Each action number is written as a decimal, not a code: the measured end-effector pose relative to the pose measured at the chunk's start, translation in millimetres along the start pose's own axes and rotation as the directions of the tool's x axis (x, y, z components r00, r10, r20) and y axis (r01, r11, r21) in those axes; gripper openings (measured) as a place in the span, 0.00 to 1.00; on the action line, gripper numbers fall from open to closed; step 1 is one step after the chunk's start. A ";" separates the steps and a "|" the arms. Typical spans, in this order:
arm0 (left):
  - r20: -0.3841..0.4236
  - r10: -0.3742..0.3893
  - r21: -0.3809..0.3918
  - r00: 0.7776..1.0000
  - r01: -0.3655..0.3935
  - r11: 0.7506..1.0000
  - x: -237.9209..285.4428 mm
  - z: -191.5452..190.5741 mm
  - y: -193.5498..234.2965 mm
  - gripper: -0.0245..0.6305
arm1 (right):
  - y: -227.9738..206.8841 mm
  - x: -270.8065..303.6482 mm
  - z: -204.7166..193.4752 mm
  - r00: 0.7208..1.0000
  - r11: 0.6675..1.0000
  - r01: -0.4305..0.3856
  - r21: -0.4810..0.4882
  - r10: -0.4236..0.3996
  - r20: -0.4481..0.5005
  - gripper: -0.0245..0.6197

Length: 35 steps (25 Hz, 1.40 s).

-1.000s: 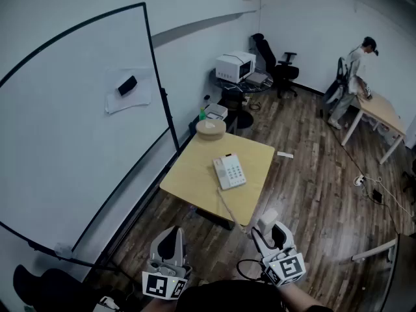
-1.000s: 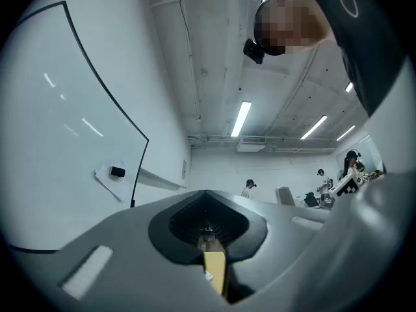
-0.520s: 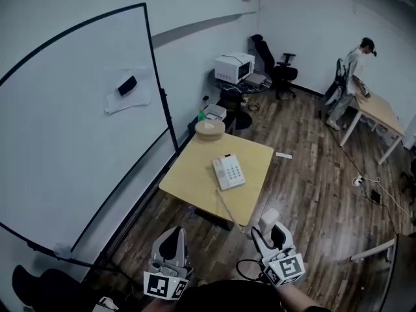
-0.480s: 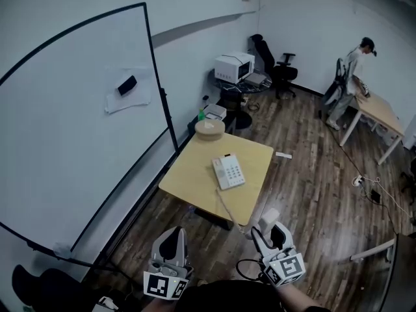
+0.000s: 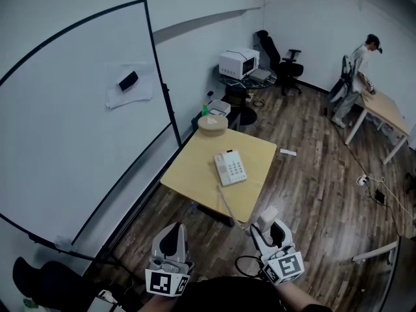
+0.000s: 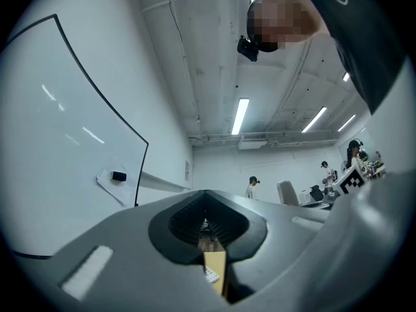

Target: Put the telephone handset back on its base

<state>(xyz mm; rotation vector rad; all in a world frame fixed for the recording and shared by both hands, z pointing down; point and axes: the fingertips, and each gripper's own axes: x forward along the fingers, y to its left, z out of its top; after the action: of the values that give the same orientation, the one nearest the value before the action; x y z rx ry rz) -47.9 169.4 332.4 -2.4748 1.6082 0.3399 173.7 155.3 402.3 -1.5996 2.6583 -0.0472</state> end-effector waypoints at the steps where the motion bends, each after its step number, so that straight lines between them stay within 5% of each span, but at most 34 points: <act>1: 0.000 0.005 0.004 1.000 -0.005 1.000 0.1 -0.3 -2.3 0.04 | -1.4 -0.6 -0.6 1.000 1.000 -0.007 0.003 0.007 0.001 0.38; 19: -0.026 0.079 0.059 0.997 -0.077 0.995 15.4 -15.6 6.8 0.04 | -12.0 22.5 -13.4 0.996 0.996 -0.091 -0.004 0.091 -0.004 0.38; 35: -0.025 0.068 0.009 0.997 -0.068 0.998 122.8 -57.3 134.9 0.04 | -26.4 173.5 -18.0 0.999 1.000 -0.019 -0.012 0.018 -0.051 0.38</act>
<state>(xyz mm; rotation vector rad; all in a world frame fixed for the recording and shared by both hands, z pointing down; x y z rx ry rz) -117.5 -7.8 350.3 -2.4323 1.7030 0.3124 114.9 -10.3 418.5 -1.5984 2.7163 -0.0711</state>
